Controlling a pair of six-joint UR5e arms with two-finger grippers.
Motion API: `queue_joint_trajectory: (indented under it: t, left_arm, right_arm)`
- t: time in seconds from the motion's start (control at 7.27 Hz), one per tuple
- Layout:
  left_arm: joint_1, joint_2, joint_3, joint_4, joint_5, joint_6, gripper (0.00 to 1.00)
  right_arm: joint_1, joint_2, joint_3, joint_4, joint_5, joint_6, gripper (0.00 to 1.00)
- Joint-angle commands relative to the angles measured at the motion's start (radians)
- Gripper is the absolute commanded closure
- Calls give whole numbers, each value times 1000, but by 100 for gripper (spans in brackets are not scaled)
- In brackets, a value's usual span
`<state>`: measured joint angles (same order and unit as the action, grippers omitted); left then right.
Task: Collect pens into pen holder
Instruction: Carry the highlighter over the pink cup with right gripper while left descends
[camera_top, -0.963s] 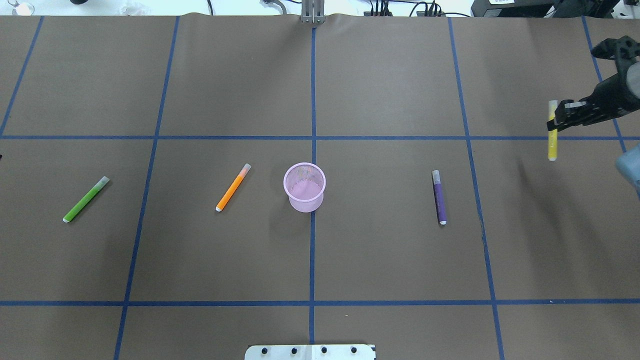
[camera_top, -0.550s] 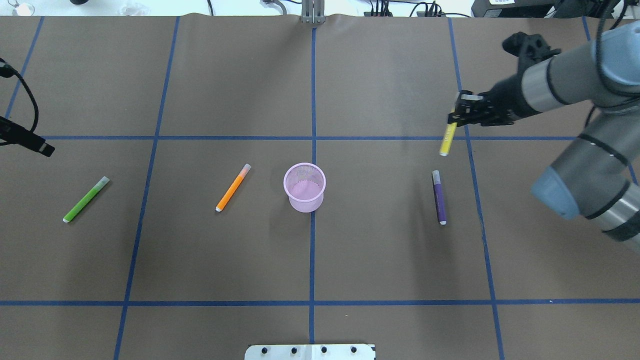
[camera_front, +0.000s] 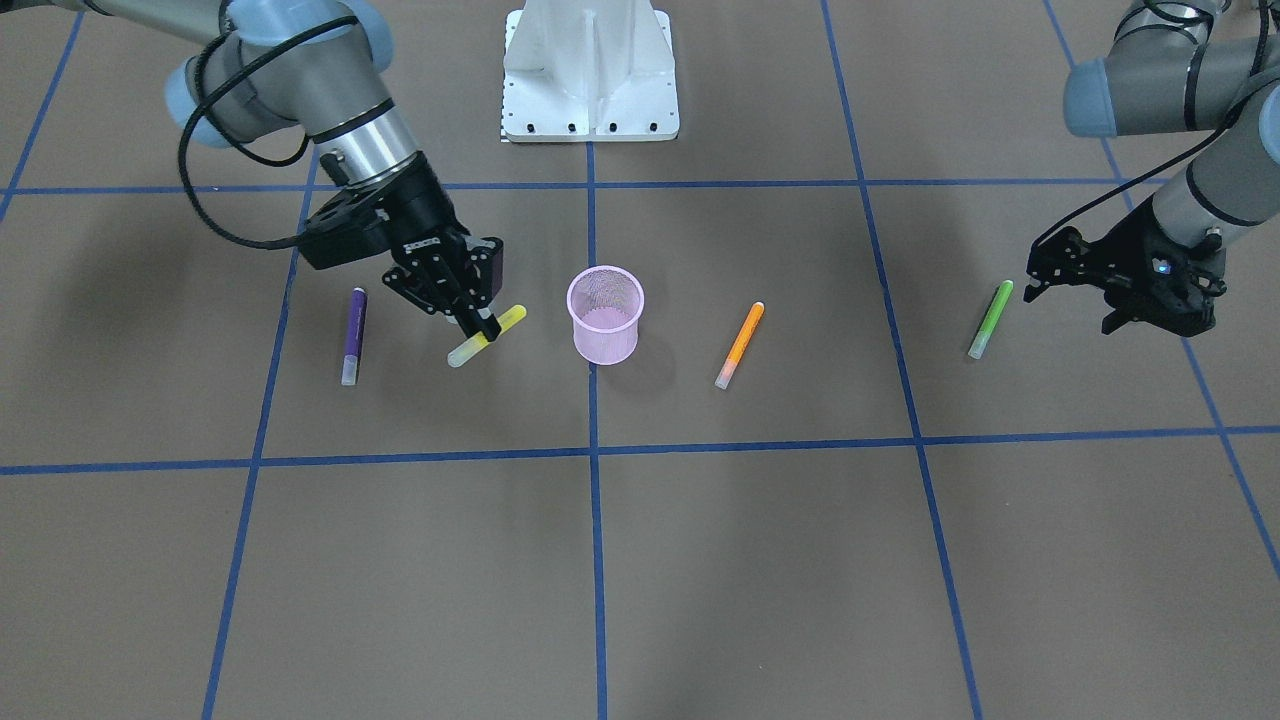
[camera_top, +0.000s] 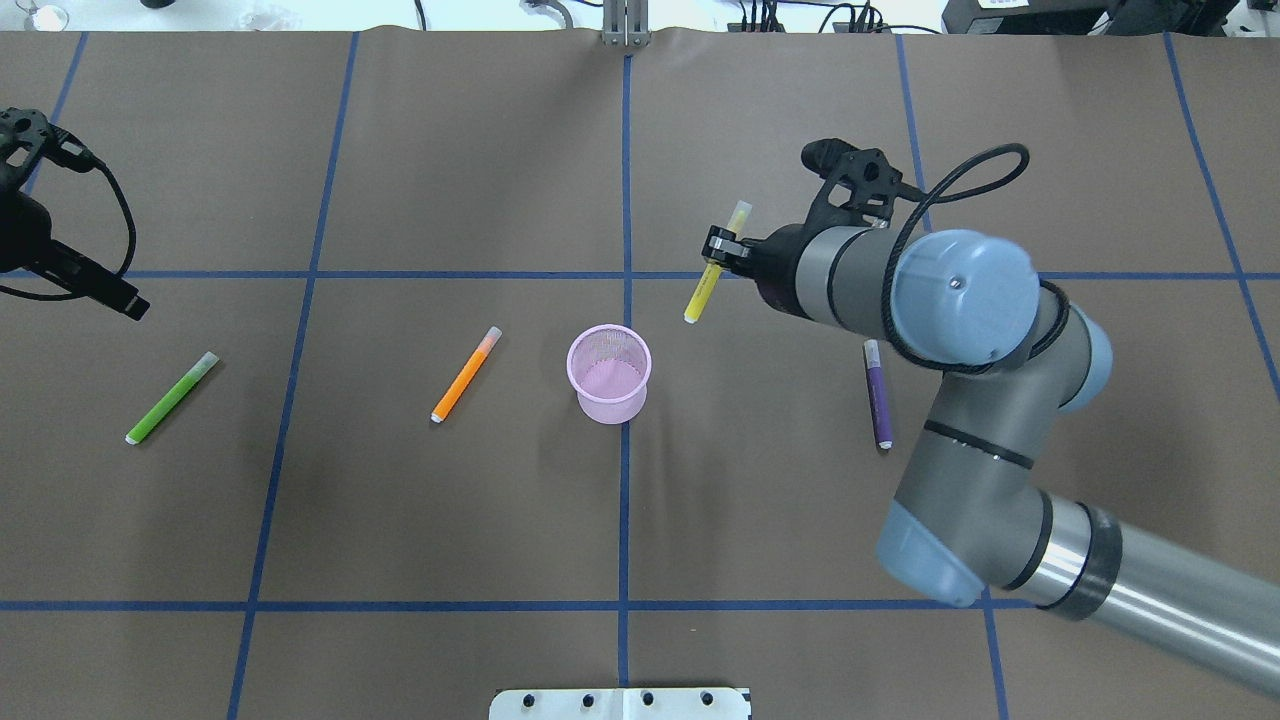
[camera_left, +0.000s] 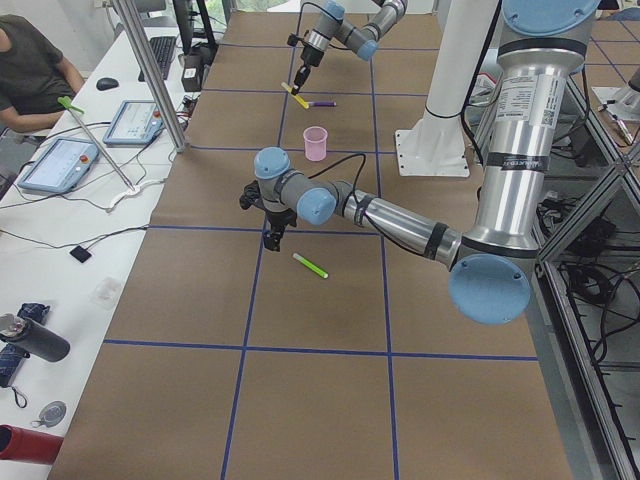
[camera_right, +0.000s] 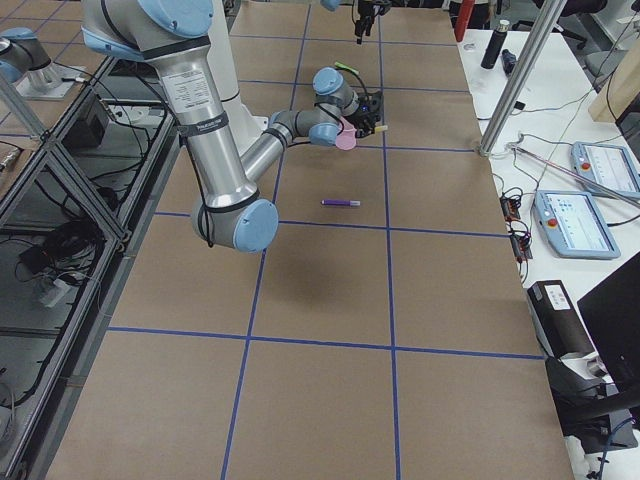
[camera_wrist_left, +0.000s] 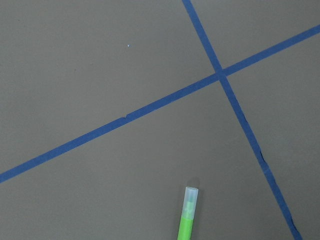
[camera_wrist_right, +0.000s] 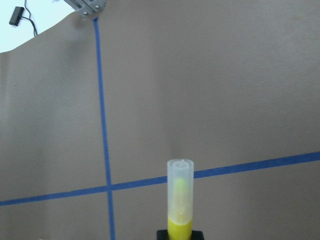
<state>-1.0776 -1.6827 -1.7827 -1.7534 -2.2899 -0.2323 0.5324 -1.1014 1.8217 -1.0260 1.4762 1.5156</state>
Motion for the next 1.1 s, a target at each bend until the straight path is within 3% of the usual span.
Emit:
queue_joint_trajectory:
  t: [0.0, 0.14, 0.28, 0.55, 0.69, 0.83, 0.96]
  left_arm:
    - [28, -2, 3, 0, 26, -2, 1]
    - [28, -2, 2, 0, 29, -4, 1]
    - [28, -2, 2, 0, 29, -2, 1]
    - [30, -2, 6, 0, 29, -1, 1]
    - [30, -3, 11, 0, 29, -1, 1]
    - [30, -3, 16, -2, 29, -2, 1]
    - [36, -5, 16, -3, 29, -2, 1]
  right_arm:
    - [-106, 46, -1, -48, -221, 15, 100]
    - [-152, 49, -8, -46, -322, 8, 100]
    - [-170, 49, -7, -46, -339, 2, 100]
    - [-247, 49, -21, -46, -456, -15, 100]
    - [-255, 58, -28, -51, -459, -26, 100]
    - [-255, 60, -32, -49, -458, -26, 88]
    - [-255, 102, -70, -52, -458, -26, 70]
